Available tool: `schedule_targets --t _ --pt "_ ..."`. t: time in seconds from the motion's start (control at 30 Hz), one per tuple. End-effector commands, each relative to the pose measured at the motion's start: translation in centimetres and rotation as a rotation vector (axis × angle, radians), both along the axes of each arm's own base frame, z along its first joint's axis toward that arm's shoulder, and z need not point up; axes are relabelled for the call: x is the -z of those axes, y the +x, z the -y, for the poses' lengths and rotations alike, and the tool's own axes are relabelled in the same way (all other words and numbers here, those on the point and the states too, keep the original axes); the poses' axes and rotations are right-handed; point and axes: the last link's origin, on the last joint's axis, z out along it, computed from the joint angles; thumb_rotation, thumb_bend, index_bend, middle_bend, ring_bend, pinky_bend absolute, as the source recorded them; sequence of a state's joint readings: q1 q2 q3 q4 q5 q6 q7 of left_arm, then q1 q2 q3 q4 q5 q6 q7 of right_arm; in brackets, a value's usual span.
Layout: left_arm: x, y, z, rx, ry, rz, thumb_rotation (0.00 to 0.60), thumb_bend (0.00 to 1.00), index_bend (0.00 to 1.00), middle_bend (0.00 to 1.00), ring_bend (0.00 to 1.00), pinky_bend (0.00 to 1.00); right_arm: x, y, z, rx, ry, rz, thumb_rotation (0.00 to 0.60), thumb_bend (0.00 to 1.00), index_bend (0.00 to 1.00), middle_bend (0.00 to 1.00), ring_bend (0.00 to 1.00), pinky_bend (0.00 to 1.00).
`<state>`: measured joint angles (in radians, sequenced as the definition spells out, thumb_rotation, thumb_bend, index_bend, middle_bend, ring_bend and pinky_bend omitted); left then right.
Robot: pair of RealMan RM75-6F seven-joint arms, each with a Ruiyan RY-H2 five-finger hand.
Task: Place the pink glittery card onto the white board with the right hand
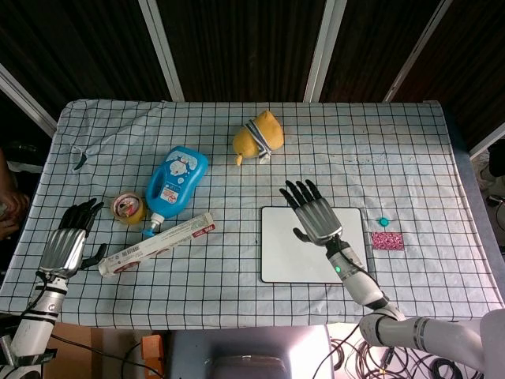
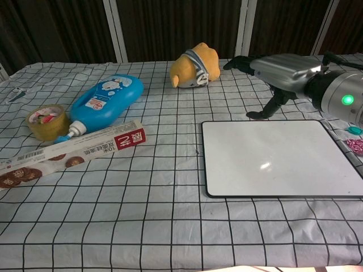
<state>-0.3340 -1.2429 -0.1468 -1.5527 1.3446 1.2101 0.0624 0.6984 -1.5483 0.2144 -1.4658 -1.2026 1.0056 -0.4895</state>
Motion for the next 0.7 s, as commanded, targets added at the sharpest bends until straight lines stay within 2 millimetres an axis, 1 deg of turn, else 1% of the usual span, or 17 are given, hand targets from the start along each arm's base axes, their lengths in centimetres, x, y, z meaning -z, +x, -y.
schedule_targets --t 0.03,0.2,0.3,0.4,0.5,0.57,0.6,0.7 --pt "-0.2 -0.1 0.1 -0.001 -0.001 -0.001 0.600 0.38 0.00 0.00 0.00 0.01 -0.1 0.1 -0.1 0.001 -0.003 -0.003 0.600 0.21 0.00 0.00 0.00 0.00" --pt "-0.7 -0.1 0.7 0.009 0.006 0.010 0.600 0.38 0.00 0.00 0.00 0.01 -0.3 0.0 -0.7 0.006 0.002 -0.017 0.600 0.21 0.00 0.00 0.00 0.00" --pt "-1.1 -0.3 1.7 0.019 0.006 0.016 0.600 0.38 0.00 0.00 0.00 0.01 -0.7 -0.2 -1.4 0.013 0.007 -0.036 0.600 0.21 0.00 0.00 0.00 0.00" --pt "-1.6 -0.6 3.4 0.033 -0.012 0.003 0.600 0.38 0.00 0.00 0.00 0.01 -1.7 -0.8 -2.2 0.022 0.016 -0.051 0.600 0.21 0.00 0.00 0.00 0.00" --pt "-1.9 -1.4 5.8 0.044 -0.027 -0.076 0.600 0.37 0.00 0.00 0.00 0.01 -3.3 -2.4 -3.3 0.063 0.043 -0.070 0.600 0.21 0.03 0.00 0.00 0.00" --pt "-1.7 -1.8 7.6 0.058 -0.034 -0.133 0.600 0.37 0.00 0.00 0.00 0.01 -4.8 -4.1 -4.2 0.086 0.045 -0.111 0.600 0.21 0.04 0.00 0.00 0.00" --pt "-1.5 -2.0 8.7 0.067 -0.032 -0.151 0.600 0.37 0.00 0.00 0.00 0.01 -5.7 -5.3 -4.7 0.101 0.041 -0.136 0.600 0.21 0.05 0.00 0.00 0.00" --pt "-1.1 -2.6 11.1 0.085 -0.022 -0.173 0.600 0.37 0.00 0.00 0.00 0.01 -7.5 -8.3 -6.0 0.149 0.054 -0.196 0.600 0.21 0.07 0.00 0.00 0.00"
